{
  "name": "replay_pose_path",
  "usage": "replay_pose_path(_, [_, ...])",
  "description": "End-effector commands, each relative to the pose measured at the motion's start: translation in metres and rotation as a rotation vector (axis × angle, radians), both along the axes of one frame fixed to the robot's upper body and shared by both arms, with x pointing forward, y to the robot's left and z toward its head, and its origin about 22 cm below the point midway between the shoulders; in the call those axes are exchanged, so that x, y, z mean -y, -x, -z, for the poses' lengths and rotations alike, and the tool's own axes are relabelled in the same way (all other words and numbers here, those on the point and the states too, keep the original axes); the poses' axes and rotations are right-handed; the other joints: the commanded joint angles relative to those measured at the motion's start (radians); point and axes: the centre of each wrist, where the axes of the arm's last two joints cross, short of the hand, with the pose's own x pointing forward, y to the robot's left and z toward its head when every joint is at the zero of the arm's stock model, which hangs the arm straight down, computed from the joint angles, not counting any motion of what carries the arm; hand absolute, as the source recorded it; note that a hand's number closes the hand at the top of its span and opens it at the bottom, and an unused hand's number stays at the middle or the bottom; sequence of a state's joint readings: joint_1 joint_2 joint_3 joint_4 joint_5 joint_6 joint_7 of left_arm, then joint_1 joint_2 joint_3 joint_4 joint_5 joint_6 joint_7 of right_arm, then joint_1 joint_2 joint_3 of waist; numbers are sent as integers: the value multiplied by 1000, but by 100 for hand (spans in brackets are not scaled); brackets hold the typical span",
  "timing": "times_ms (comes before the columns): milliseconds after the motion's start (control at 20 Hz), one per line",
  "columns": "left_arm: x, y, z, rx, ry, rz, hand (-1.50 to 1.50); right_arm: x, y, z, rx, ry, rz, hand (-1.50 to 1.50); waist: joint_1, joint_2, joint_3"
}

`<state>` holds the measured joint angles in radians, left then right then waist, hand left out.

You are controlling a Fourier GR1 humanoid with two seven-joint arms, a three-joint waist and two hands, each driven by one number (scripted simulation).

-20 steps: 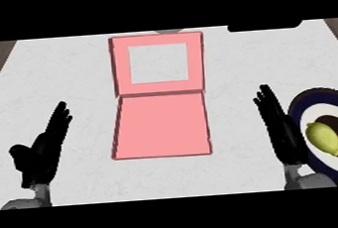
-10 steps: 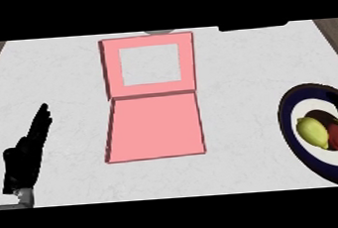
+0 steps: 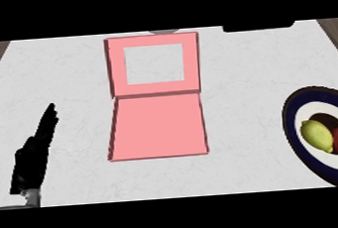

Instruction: Pick the bell pepper from the plate and place it in the cardboard box

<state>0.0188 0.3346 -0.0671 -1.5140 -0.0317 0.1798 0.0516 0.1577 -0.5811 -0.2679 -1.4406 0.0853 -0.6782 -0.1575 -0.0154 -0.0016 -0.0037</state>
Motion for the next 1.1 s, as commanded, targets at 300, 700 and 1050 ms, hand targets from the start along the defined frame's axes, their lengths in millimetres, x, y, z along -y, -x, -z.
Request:
replay_pose_path(300, [-3, 0, -1, 18, -19, 18, 0, 15, 28, -43, -732, 30, -1, -150, 18, 6, -5])
replay_pose_path(700, [6, 3, 0, -3, -6, 21, 0, -57, 2, -80, -936, -51, -17, -150, 18, 1, 2])
replay_pose_path(1050, [4, -18, -18, 11, -18, 25, 0, -76, -33, -48, -962, -75, 66, -150, 20, 3, 4])
